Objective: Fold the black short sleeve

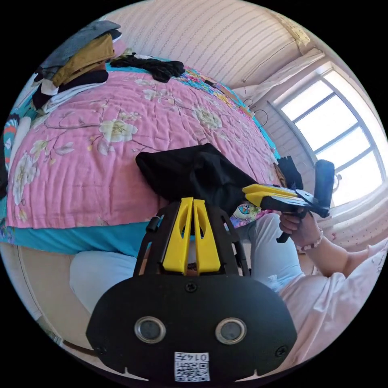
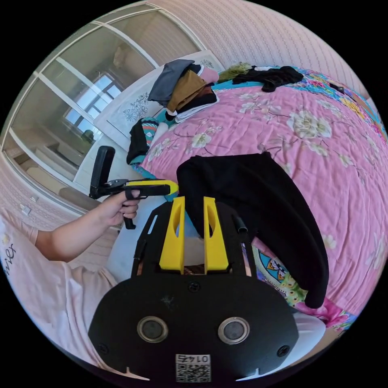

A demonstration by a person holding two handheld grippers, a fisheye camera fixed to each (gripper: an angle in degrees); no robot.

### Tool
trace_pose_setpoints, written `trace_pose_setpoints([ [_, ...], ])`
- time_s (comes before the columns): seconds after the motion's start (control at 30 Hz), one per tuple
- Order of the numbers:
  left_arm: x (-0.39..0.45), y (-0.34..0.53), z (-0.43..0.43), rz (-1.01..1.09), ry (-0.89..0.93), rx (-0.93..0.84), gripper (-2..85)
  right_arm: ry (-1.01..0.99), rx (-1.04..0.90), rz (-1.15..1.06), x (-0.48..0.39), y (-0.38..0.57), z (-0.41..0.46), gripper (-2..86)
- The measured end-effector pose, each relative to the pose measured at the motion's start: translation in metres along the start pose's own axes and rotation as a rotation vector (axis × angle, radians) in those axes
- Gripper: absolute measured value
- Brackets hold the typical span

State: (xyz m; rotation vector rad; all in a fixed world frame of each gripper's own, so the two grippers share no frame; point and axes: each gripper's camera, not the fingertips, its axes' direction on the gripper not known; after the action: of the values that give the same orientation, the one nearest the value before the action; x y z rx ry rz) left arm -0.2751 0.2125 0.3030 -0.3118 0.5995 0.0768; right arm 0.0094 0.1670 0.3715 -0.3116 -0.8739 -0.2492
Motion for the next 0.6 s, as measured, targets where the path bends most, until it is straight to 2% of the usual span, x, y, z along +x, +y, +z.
trace_pose_setpoints([
  [0.17, 0.043, 0.004, -0.025, 0.125, -0.07, 0.118, -0.8, -0.237, 0.031, 0.094, 0.013, -0.012, 0.004, 9.8],
  [0.3, 0.034, 0.003, -0.026, 0.05, -0.272, 0.154, 0.0, -0.092, -0.032, 0.02, 0.004, -0.003, 0.005, 10.1],
  [0.33, 0.023, 0.002, -0.015, 0.02, -0.311, 0.102, 0.6, -0.074, -0.047, 0.025, 0.007, 0.001, 0.005, 10.2],
  [0.37, 0.01, 0.001, 0.001, -0.023, -0.319, 0.031, 5.6, -0.076, -0.05, 0.037, 0.01, 0.006, 0.003, 10.3],
  [0.47, -0.008, -0.003, 0.027, -0.107, -0.223, -0.076, 8.3, -0.056, -0.053, 0.044, 0.011, 0.016, 0.0, 10.5],
  [0.6, 0.011, -0.011, -0.002, -0.028, -0.079, 0.055, 2.4, -0.041, -0.099, 0.014, 0.003, 0.024, 0.006, 11.6],
])
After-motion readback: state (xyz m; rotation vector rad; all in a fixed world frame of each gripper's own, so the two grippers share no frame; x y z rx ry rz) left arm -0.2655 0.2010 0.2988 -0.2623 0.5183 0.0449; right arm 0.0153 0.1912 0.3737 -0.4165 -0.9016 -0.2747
